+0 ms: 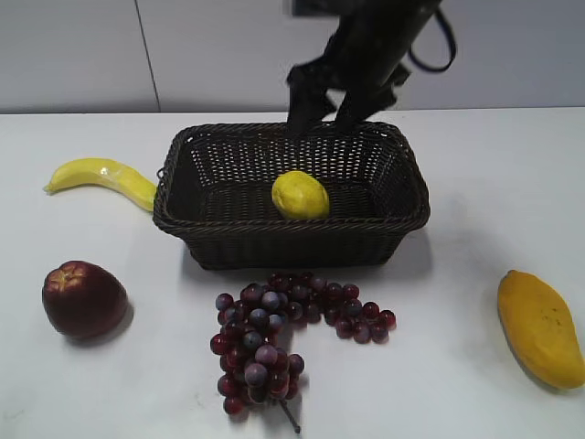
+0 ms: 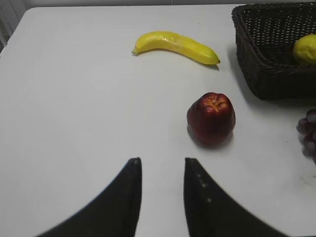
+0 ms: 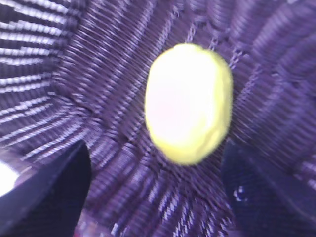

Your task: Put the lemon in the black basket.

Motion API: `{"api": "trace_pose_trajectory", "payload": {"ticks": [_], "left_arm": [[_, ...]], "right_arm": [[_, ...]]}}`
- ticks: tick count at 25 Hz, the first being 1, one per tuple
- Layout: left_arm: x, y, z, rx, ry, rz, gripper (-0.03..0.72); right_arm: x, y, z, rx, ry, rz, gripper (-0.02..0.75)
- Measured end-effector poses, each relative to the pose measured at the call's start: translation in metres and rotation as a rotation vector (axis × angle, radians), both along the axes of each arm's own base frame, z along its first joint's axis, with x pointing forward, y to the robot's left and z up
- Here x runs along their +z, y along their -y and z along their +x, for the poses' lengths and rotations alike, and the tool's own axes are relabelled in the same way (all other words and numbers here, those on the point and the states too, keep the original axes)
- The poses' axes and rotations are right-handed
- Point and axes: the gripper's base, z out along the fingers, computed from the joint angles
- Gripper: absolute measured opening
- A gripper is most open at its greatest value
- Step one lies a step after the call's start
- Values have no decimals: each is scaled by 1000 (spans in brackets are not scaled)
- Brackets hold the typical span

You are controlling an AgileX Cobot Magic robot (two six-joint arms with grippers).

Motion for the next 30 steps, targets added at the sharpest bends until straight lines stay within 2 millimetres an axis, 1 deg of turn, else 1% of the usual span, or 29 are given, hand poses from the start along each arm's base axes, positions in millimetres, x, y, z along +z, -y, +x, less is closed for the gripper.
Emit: {"api": "trace_pose_trajectory", "payload": {"ticks": [2, 5, 6, 8, 9, 10, 12, 14, 16, 19, 22, 23, 24, 28, 30], "left_arm": [[0, 0, 0, 0, 0, 0, 234], [0, 0, 0, 0, 0, 1, 234], [0, 0, 0, 0, 0, 1, 234], [0, 0, 0, 0, 0, 1, 234], [0, 0, 0, 0, 0, 0, 234], [0, 0, 0, 0, 0, 1, 234], [0, 0, 0, 0, 0, 0, 234], [0, 0, 0, 0, 0, 0, 234], [0, 0, 0, 0, 0, 0, 234], [0, 0, 0, 0, 0, 0, 234], [0, 0, 0, 0, 0, 0, 234], [0, 0, 0, 0, 0, 0, 234], [0, 0, 0, 0, 0, 0, 234], [0, 0, 0, 0, 0, 0, 234], [0, 0, 0, 0, 0, 0, 234]], "right_arm": [[45, 21, -8, -25, 98, 7, 633], [114, 58, -34, -81, 252, -23, 612], [131, 71, -44, -111, 290, -47, 607], [163, 93, -72, -163, 365, -86, 599], [175, 102, -85, -192, 396, -110, 597], [187, 112, -103, -226, 430, -131, 596], [202, 126, -131, -281, 469, -134, 596], [202, 137, -159, -313, 464, -134, 596], [194, 146, -186, -329, 445, -133, 596], [169, 160, -226, -336, 398, -147, 595], [138, 175, -271, -340, 370, -157, 595], [129, 179, -283, -344, 365, -157, 595], [116, 185, -298, -347, 361, -159, 596], [84, 199, -342, -358, 397, -135, 654], [72, 205, -358, -365, 442, -112, 668]]}}
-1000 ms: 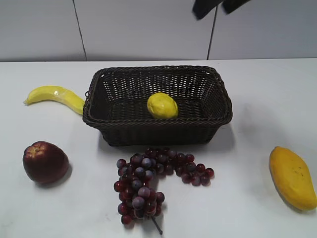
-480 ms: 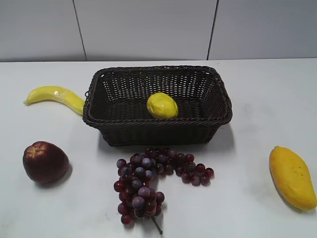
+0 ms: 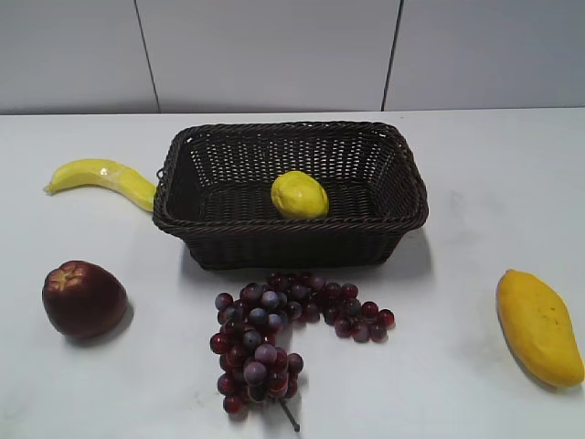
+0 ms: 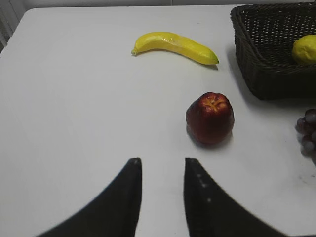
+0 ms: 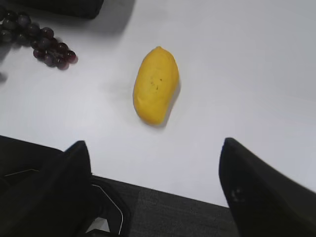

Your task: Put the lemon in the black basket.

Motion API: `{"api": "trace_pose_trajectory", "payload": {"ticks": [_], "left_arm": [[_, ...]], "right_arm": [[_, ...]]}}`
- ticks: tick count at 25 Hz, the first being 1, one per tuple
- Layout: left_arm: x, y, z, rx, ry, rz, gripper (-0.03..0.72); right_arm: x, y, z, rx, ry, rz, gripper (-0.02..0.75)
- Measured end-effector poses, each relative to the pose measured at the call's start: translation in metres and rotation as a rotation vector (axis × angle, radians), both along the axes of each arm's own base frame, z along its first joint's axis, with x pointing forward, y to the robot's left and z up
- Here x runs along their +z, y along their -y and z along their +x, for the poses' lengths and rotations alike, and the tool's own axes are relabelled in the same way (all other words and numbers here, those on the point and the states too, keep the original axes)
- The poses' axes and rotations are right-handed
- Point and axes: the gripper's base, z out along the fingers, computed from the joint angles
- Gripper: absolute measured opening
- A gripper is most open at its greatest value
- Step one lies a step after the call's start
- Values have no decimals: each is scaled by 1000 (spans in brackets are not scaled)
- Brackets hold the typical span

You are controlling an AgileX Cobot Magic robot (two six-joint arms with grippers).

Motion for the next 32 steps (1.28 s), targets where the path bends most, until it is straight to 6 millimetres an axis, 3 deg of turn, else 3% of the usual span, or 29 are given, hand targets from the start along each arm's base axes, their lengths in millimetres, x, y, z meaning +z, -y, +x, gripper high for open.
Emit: {"api": "trace_pose_trajectory", "payload": {"ticks": [4, 9, 20, 25, 32], "left_arm": [[0, 0, 0, 0, 0, 0, 235], [0, 0, 0, 0, 0, 0, 235], [0, 0, 0, 0, 0, 0, 234], [0, 0, 0, 0, 0, 0, 234], [0, 0, 0, 0, 0, 0, 232]], "right_arm": [[-26, 5, -11, -2, 85, 16, 673], [-56, 5, -10, -1, 47, 1, 665], [-57, 4, -10, -1, 53, 3, 532], [-56, 6, -13, -8, 76, 12, 506], [-53, 15, -30, -220, 198, 31, 504]]}}
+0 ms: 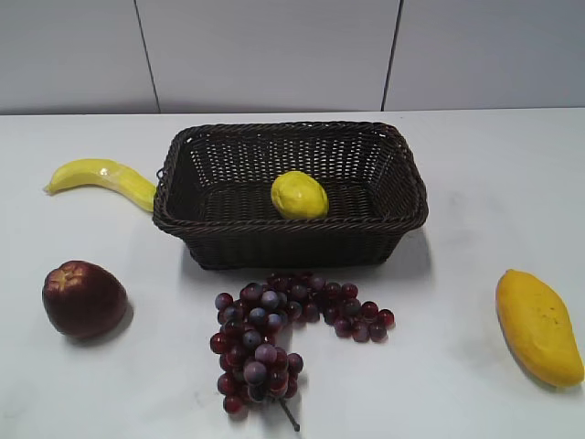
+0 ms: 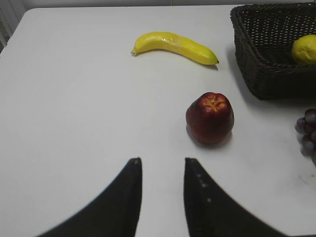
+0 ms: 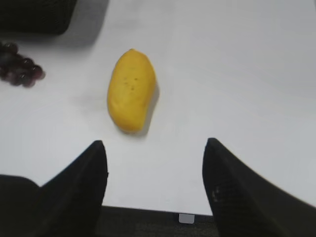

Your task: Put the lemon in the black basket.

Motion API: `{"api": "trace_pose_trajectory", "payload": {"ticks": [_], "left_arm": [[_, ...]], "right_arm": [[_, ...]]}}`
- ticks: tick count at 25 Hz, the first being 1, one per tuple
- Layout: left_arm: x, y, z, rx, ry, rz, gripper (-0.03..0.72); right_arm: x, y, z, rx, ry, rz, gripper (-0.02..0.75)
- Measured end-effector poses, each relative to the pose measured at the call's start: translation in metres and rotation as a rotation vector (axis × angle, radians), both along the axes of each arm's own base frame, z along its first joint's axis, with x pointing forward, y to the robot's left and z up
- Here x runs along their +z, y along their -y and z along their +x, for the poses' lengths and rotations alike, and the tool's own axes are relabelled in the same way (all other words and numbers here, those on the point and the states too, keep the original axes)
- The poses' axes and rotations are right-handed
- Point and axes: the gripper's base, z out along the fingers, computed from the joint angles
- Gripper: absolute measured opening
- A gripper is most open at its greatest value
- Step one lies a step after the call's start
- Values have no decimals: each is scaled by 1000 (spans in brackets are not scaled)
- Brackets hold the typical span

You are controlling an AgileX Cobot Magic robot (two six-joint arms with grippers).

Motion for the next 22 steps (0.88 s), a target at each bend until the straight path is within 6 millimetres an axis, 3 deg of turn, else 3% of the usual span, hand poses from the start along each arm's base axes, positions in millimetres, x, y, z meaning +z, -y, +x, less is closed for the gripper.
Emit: {"api": "trace_pose_trajectory", "payload": {"ticks": [7, 22], "left_arm": [[0, 0, 0, 0, 0, 0, 232], [0, 0, 0, 0, 0, 0, 232]], "right_arm": [[1, 2, -22, -87, 144, 10, 504], [1, 2, -23, -85, 150, 14, 504]]}}
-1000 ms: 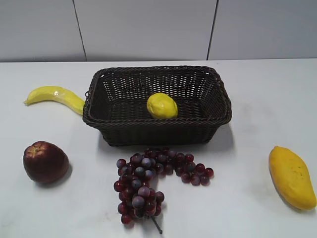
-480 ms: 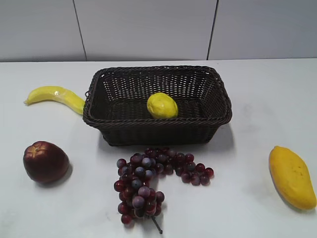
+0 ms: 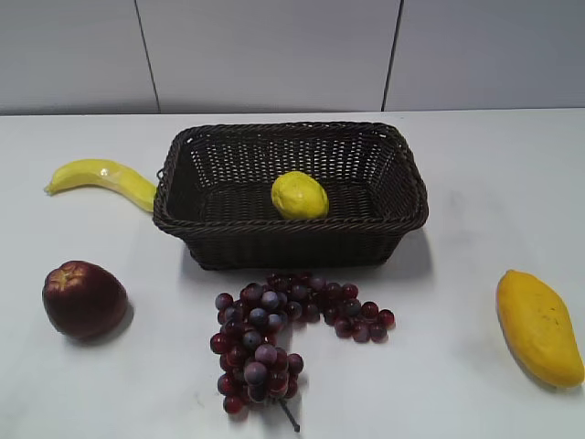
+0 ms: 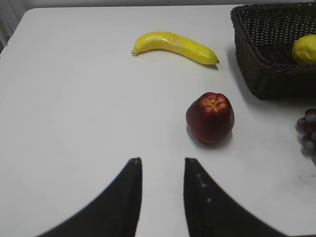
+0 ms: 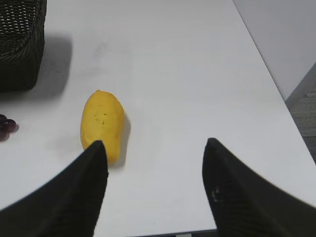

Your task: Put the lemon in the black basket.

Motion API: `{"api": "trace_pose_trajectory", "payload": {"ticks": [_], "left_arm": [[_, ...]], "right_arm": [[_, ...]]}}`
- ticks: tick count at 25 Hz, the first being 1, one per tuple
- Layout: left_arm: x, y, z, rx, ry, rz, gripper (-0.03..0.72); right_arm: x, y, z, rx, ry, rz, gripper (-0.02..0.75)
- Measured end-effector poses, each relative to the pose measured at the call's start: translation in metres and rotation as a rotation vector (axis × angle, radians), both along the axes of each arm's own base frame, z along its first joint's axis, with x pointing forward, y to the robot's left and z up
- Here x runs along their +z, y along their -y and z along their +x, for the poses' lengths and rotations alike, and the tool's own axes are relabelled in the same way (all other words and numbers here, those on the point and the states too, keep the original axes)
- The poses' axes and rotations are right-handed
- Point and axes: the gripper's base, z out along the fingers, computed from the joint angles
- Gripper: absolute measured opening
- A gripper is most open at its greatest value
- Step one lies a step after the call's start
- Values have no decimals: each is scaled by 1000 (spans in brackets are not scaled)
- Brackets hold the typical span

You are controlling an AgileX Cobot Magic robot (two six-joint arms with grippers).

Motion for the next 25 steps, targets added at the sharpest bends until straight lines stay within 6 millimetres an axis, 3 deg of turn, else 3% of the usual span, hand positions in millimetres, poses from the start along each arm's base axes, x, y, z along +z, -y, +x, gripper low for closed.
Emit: {"api": "trace_pose_trajectory", "payload": {"ticks": [25], "left_arm": [[0, 0, 0, 0, 0, 1, 232]], "right_arm": [[0, 0, 0, 0, 0, 0, 504]]}}
